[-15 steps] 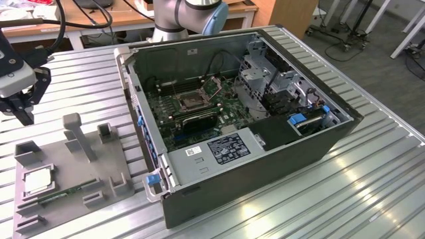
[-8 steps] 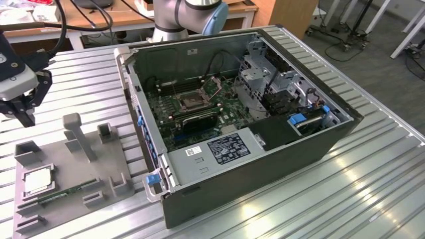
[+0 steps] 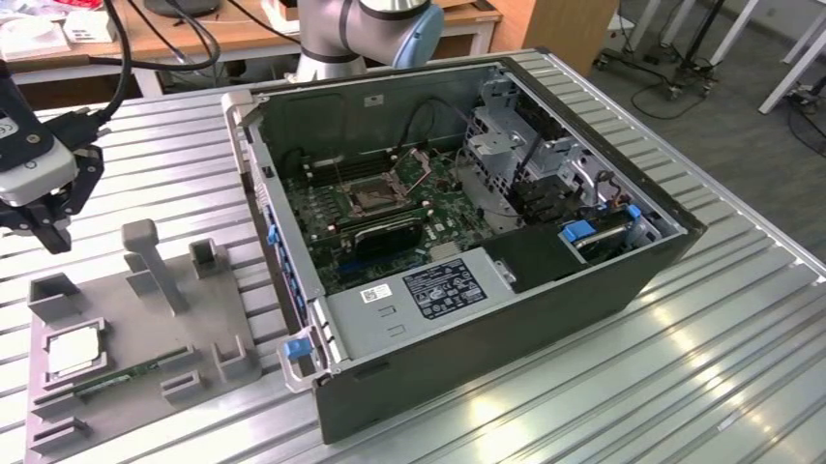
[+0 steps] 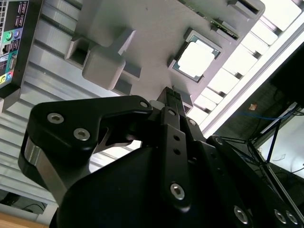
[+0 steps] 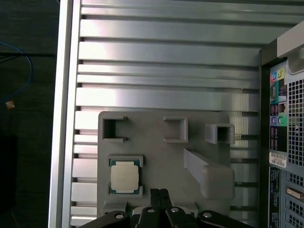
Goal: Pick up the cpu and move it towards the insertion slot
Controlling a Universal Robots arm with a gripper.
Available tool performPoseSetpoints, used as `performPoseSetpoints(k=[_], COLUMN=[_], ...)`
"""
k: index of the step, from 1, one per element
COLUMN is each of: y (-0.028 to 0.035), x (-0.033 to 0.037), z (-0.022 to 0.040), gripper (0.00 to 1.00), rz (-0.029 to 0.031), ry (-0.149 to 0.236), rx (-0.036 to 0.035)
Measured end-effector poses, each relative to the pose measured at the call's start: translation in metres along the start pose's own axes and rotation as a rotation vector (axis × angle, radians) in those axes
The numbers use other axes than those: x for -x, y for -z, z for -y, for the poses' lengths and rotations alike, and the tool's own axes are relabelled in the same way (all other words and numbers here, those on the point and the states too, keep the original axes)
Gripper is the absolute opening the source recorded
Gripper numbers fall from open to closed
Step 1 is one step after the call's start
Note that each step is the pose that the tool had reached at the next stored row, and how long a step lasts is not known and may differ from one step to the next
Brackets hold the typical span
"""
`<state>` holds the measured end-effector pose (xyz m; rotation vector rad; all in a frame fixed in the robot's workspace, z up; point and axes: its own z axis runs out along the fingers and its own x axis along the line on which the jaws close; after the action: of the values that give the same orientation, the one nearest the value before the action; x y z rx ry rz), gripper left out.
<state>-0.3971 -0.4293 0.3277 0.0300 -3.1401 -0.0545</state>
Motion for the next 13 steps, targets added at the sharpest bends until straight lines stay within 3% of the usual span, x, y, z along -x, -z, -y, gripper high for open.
performPoseSetpoints(k=[13], y=[-0.005], x=[-0.0002], z=[0.0002], gripper=[0.11], rz=[0.0], ry=[0.0], rx=[0.0])
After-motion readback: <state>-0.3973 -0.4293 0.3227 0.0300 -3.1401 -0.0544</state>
